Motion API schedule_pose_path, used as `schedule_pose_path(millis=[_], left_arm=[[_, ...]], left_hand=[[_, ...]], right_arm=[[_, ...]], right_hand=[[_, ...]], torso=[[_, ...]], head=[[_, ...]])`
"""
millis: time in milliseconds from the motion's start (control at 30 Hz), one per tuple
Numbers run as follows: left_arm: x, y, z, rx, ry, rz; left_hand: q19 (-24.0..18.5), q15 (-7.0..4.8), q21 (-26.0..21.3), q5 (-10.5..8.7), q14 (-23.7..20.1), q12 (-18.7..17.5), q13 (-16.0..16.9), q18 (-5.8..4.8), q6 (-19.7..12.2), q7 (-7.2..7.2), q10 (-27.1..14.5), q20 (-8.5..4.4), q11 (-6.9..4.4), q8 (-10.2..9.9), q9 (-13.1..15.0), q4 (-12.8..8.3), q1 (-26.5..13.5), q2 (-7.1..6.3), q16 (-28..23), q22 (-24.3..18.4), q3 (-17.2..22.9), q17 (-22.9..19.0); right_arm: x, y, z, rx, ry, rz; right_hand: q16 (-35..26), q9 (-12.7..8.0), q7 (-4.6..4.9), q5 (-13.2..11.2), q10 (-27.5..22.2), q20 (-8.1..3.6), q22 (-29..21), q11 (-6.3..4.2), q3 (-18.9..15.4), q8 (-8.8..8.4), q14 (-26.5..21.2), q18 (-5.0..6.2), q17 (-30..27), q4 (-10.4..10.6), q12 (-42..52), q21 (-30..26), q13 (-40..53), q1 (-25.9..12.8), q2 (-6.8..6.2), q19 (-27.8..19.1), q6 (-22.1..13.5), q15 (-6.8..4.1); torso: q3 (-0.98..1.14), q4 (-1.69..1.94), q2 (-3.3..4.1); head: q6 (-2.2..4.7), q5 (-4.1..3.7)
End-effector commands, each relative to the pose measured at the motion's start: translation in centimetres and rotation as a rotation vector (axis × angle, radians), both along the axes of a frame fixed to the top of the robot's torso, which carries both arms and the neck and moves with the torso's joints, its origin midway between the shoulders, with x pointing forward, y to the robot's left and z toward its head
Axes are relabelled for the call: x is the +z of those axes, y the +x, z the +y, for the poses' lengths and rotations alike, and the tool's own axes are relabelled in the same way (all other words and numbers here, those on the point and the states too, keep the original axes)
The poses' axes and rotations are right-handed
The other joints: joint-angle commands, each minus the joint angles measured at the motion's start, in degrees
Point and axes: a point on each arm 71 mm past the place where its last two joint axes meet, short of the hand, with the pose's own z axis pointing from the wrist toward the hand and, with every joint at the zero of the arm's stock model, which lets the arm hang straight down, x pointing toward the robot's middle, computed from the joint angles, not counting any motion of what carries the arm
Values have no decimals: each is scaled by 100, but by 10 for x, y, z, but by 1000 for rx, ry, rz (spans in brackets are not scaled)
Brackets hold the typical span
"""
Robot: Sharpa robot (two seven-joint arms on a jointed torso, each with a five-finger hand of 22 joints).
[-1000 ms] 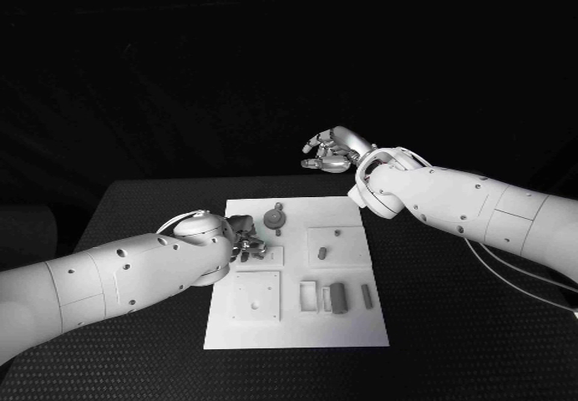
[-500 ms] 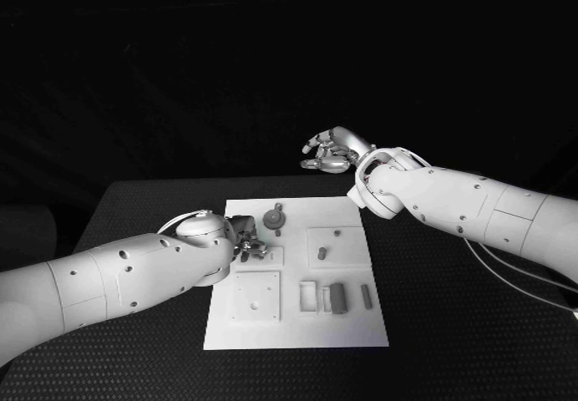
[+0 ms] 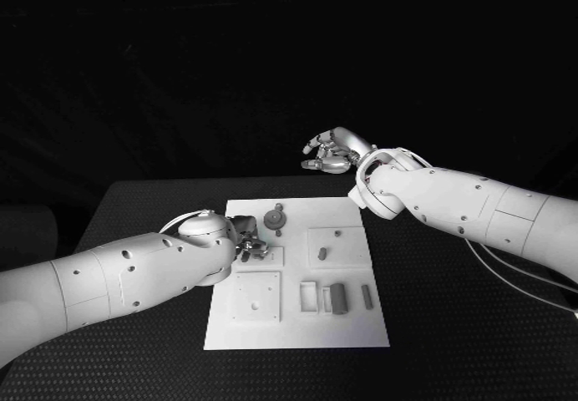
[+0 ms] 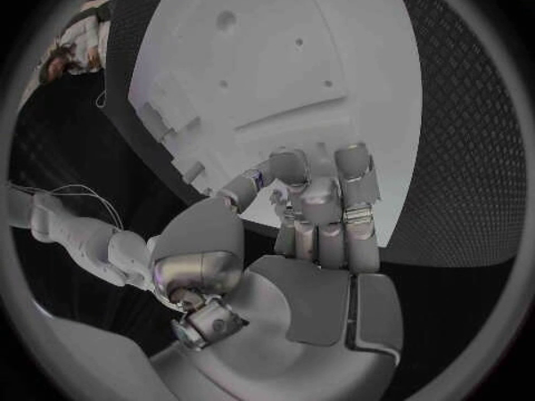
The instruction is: Assemble the parts on the task board
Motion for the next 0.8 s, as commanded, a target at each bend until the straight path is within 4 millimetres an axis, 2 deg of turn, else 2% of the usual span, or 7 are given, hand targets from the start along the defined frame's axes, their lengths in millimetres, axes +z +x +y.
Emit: schedule_pose_path(millis=[33, 300, 800], left_arm=[[-15, -9, -2, -28, 61, 83], [-16, -8, 2, -26, 75, 90], [-16, -5, 9, -16, 92, 74]], left_hand=[[69, -158, 57, 183, -147, 58, 4, -14, 892, -328, -7, -56, -45, 54, 0, -65, -26, 74, 62, 129, 69, -40], [67, -156, 86, 285, -147, 100, 5, -15, 897, -335, -11, -50, -50, 78, 6, -102, -42, 104, 111, 131, 100, -77], [71, -159, 111, 280, -149, 125, 1, -9, 894, -339, -17, -52, -56, 92, 9, -116, 6, 66, 143, 131, 130, -105]], right_arm=[[0, 0, 1, 13, -3, 4], [0, 0, 1, 13, -3, 4], [0, 0, 1, 13, -4, 5]], right_hand=[[-30, -6, 154, 24, -526, -1, 8, 151, -17, -21, -21, 74, -7, -9, 1, -32, -5, -4, 59, -34, 116, 16], [-30, -7, 155, 24, -529, 0, 9, 152, -17, -21, -23, 74, -7, -12, 0, -33, -6, -4, 58, -35, 114, 17], [-31, -8, 156, 25, -532, 1, 10, 153, -16, -21, -26, 74, -8, -15, 0, -35, -8, -6, 61, -38, 113, 18]], torso=[[-1, 0, -1], [-5, 2, 3], [-8, 2, 2]], head=[[-3, 7], [-3, 3], [-12, 9]])
